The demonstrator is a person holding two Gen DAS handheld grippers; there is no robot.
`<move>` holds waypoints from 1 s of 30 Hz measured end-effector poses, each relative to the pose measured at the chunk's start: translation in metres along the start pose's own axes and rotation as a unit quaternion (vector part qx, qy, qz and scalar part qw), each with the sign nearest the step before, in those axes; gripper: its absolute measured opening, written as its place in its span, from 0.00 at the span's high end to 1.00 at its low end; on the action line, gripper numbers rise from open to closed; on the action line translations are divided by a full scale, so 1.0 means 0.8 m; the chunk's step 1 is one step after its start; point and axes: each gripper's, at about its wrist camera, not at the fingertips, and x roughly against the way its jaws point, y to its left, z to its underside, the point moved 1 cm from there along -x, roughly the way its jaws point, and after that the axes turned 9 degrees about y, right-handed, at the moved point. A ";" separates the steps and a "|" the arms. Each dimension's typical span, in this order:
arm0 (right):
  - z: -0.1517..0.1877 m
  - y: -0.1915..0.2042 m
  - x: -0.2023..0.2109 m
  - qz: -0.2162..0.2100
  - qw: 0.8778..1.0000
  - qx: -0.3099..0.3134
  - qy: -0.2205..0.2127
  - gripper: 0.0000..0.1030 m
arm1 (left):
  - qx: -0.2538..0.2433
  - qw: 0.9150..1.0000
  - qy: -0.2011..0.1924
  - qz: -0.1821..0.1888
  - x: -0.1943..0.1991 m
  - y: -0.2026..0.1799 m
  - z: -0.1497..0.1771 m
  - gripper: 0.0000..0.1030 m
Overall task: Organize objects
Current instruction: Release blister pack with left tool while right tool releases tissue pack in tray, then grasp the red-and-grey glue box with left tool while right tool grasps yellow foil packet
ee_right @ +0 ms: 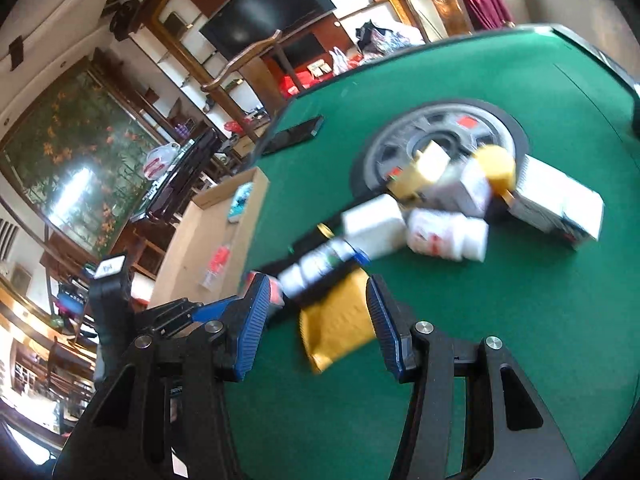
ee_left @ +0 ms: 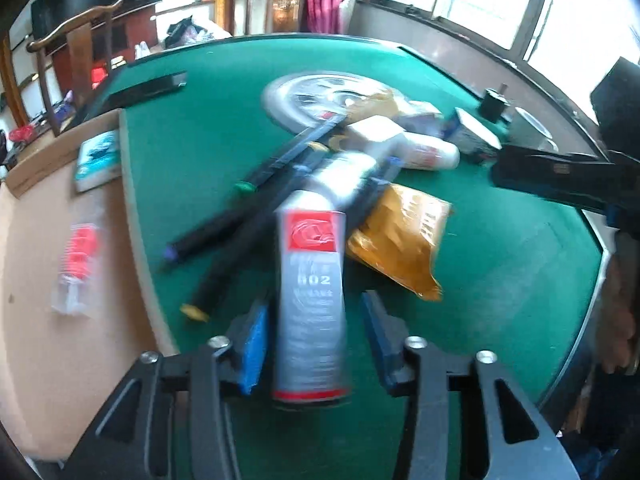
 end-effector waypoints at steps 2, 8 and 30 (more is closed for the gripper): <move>0.006 -0.014 -0.003 0.009 1.000 -0.007 0.008 0.51 | 0.000 1.000 0.009 0.021 -0.006 -0.015 0.005 0.74; 0.007 -0.041 -0.029 0.031 0.997 -0.045 0.047 0.51 | 0.033 0.999 0.010 0.021 -0.009 -0.010 0.024 0.74; 0.045 0.050 -0.051 0.111 0.960 0.220 0.135 0.51 | 0.050 0.999 -0.001 0.000 -0.006 0.017 0.041 0.74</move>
